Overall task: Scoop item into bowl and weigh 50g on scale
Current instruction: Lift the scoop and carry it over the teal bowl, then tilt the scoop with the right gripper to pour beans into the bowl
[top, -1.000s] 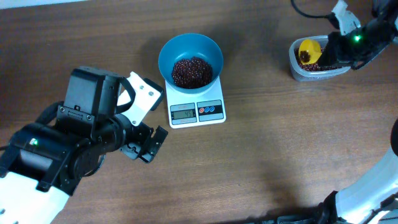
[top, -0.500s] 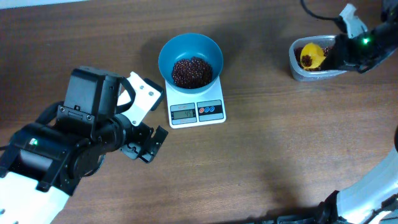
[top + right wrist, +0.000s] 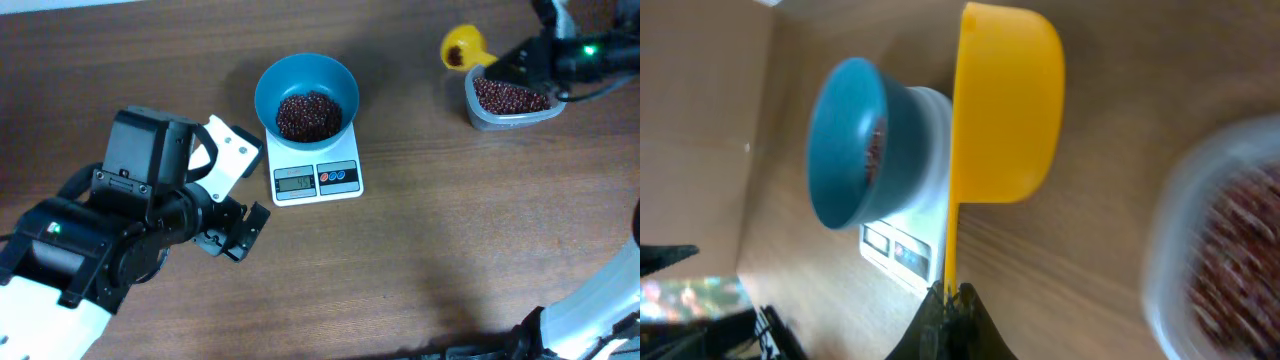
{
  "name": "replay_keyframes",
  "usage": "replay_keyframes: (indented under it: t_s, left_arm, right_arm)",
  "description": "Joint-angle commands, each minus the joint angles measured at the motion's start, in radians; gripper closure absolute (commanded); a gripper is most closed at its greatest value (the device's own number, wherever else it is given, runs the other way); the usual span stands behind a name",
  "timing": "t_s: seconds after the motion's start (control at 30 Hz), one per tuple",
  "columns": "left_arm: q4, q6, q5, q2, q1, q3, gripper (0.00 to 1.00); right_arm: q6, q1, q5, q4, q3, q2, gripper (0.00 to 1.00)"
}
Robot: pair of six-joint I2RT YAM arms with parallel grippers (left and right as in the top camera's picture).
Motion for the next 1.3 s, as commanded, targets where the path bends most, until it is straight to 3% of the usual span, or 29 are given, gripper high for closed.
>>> replay_keyframes:
  t_s: [0.0,0.2,0.57,0.67,0.8,0.9,1.0,1.27]
  left_arm:
    - [-0.002,0.015,0.011,0.002,0.004,-0.003,0.02]
    - [-0.002,0.015,0.011,0.002,0.004,-0.003,0.02]
    - [-0.002,0.015,0.011,0.002,0.004,-0.003,0.01]
    - [-0.002,0.015,0.011,0.002,0.004,-0.003,0.01]
    - [-0.002,0.015,0.011,0.002,0.004,-0.003,0.02]
    - [-0.002,0.015,0.011,0.002,0.004,-0.003,0.02]
    - [-0.002,0.015,0.011,0.002,0.004,-0.003,0.02]
    - [-0.002,0.015,0.011,0.002,0.004,-0.003,0.02]
  right_arm:
    - [0.158,0.129,-0.077,0.143,-0.002,0.004,0.96]
    - [0.143,0.375,-0.075,0.425,-0.002,0.004,0.96]
    - [0.097,0.407,-0.091,0.364,-0.002,-0.006,0.96]
    - [-0.097,0.408,-0.082,0.237,-0.002,-0.045,0.96]
    - [-0.245,0.42,0.052,0.192,-0.002,-0.045,0.96]
    - [-0.244,0.457,0.061,0.194,-0.002,-0.045,0.96]
    - [-0.287,0.501,0.256,0.2,-0.002,-0.046,0.96]
    - [-0.328,0.554,0.344,0.25,0.002,-0.112,0.96]
